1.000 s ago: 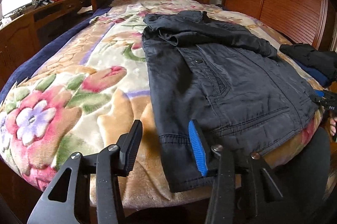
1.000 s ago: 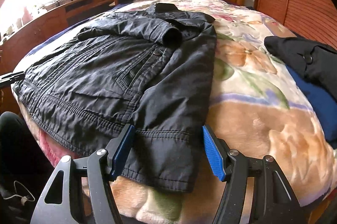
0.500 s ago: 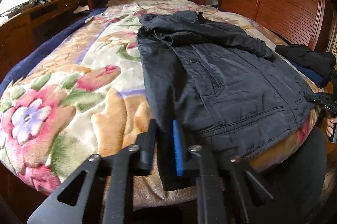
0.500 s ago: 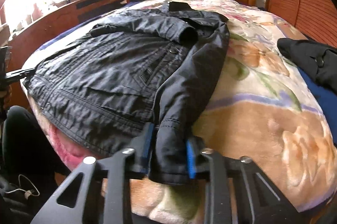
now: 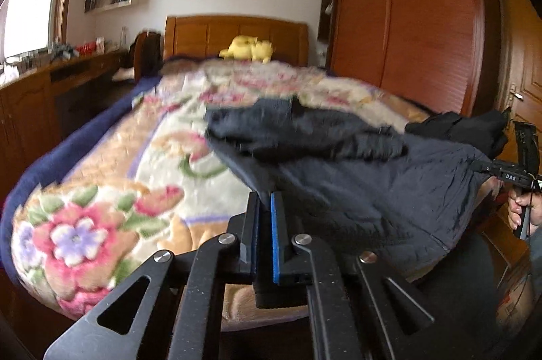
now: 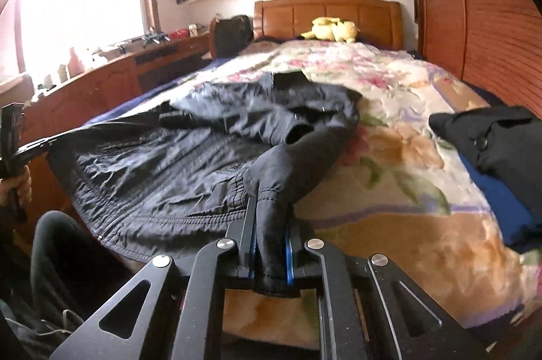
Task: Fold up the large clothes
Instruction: 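Lift the hem with both grippers and fold it over toward the collar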
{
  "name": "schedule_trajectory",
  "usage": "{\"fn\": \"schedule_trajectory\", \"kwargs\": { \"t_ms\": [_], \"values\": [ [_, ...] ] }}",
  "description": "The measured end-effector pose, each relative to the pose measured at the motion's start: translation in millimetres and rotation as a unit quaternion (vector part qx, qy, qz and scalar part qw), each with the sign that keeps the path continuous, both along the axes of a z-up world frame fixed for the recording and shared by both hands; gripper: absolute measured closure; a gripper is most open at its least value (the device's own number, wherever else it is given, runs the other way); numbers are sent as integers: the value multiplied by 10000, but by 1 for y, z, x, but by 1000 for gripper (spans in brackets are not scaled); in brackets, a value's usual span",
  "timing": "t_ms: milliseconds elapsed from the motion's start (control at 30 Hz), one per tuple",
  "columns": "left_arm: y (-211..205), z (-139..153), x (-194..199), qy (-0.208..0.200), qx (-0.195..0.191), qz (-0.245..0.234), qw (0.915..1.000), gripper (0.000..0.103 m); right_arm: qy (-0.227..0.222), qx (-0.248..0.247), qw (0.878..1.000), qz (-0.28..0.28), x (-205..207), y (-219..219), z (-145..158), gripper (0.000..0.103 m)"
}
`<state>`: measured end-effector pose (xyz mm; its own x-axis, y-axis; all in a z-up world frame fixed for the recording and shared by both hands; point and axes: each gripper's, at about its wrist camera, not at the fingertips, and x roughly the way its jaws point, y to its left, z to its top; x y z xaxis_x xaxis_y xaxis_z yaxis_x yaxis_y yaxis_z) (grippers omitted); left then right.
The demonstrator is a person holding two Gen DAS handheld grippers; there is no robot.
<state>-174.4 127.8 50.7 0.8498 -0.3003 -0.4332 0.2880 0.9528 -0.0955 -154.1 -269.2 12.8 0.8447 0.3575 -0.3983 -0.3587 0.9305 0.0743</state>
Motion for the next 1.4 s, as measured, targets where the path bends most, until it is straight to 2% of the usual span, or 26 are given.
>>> {"fn": "schedule_trajectory", "kwargs": {
  "t_ms": [167,267,367,467,633,833,967,1100,1400],
  "values": [
    [-1,40,-30,-552,153,-118,9983,97,-259,98,9996,21,-38,-16,22,92],
    [2,63,-41,-845,104,-144,9963,97,-490,115,9987,74,-60,-19,40,92],
    [3,79,-34,-1028,169,-109,9945,97,-760,58,9970,91,-70,-21,58,92],
    [3,80,-11,-1014,218,-4,9946,97,-880,22,9961,66,-62,-17,62,92],
    [1,62,33,-850,225,127,9960,97,-750,-51,9972,-40,-12,-20,55,92],
    [-9,39,83,-676,306,152,9971,97,-491,-71,9988,-32,50,-2,47,92],
    [-12,38,131,-607,308,106,9976,97,-475,-168,9987,-43,90,11,64,92],
    [-8,45,187,-619,-31,222,9978,97,-560,-289,9980,-54,139,20,88,92],
    [-19,46,316,-647,363,632,9952,97,-531,-548,9959,-494,286,35,117,92]
  ]
}}
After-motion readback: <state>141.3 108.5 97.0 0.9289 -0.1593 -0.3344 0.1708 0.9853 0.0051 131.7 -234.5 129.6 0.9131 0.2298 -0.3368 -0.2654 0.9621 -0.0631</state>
